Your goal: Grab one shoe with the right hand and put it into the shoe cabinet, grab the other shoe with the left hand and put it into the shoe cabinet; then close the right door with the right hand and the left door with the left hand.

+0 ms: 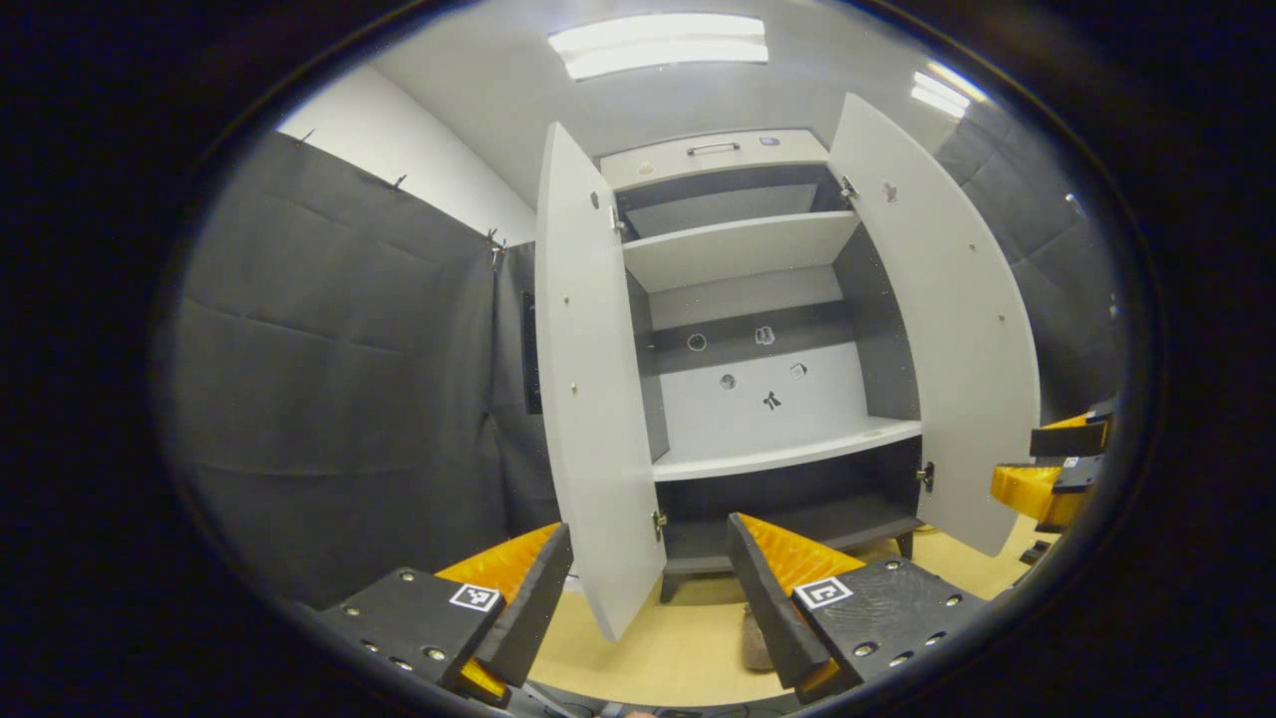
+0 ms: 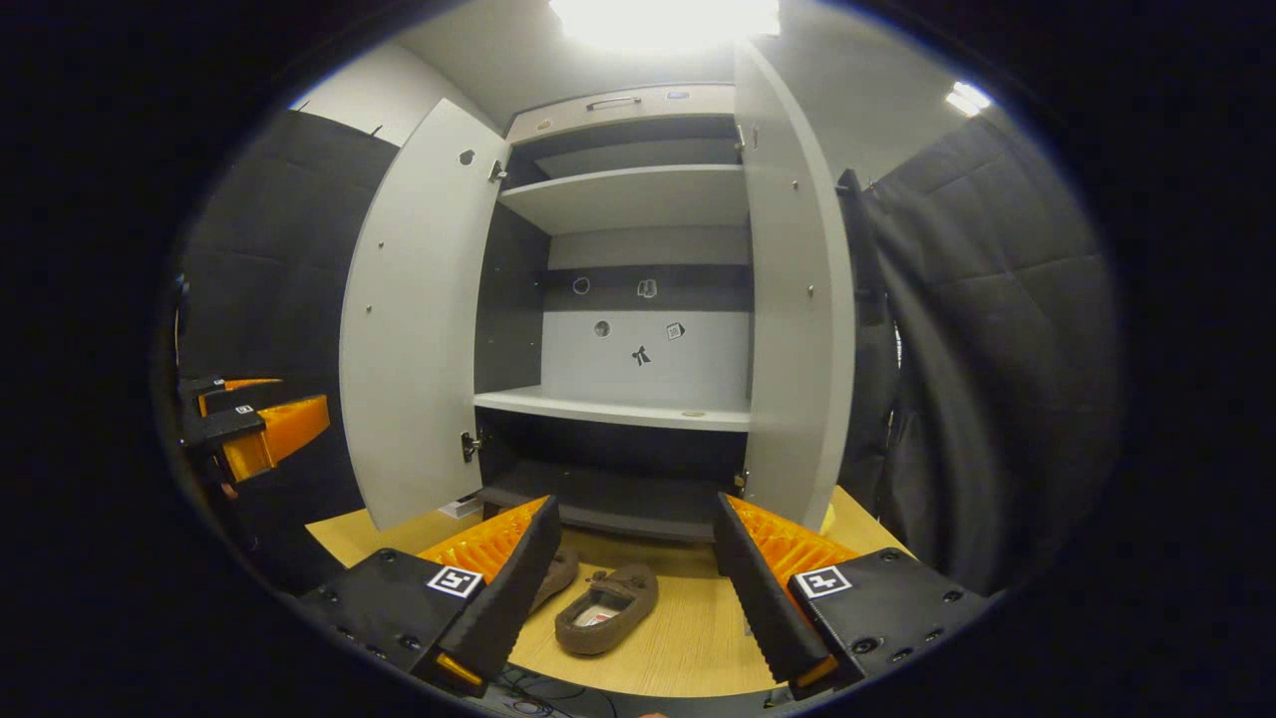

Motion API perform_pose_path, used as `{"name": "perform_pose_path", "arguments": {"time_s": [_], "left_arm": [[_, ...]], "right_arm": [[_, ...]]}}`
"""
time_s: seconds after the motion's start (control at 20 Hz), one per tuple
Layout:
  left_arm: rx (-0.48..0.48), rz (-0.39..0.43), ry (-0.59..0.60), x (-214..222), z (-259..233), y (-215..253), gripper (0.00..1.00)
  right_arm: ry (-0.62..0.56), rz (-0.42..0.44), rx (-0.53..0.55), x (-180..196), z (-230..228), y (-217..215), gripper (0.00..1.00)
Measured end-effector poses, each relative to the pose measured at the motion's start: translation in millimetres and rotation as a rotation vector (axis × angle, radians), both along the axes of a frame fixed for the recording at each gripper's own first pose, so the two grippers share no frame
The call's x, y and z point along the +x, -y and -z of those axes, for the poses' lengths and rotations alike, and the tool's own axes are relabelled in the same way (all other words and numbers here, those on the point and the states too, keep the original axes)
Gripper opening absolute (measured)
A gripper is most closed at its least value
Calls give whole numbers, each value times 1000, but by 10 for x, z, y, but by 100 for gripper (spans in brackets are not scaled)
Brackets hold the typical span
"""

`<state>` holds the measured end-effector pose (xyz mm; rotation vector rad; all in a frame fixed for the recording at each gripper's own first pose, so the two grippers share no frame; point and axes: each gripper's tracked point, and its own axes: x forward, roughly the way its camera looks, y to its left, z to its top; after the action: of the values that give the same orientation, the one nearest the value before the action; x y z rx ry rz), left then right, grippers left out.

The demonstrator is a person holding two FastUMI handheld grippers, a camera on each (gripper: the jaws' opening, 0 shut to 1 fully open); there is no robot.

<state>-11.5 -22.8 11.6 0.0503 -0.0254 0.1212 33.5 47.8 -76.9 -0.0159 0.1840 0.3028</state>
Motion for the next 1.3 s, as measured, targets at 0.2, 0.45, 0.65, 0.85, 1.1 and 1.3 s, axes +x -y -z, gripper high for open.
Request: {"name": "perform_pose_path", "arguments": {"time_s": [0.2, 0.45, 0.65, 0.85, 1.1, 1.3], "left_arm": [[16, 14, -13, 236, 66, -129, 90], [27, -17, -29, 308, 169, -377, 90], [36, -52, -52, 267, 261, -587, 94], [30, -90, -73, 221, 335, -780, 90], [33, -123, -93, 176, 415, -969, 90], [28, -139, -112, 162, 507, -1091, 90]], "right_arm": [[-76, -42, -19, 245, 320, -351, 97], [-175, -90, -67, 532, 834, -755, 98], [-287, -103, -97, 733, 1275, -930, 98], [-426, -96, -97, 818, 1710, -1010, 97], [-585, -95, -109, 770, 2169, -1065, 98], [-697, -87, -132, 725, 2533, -1116, 94]]}}
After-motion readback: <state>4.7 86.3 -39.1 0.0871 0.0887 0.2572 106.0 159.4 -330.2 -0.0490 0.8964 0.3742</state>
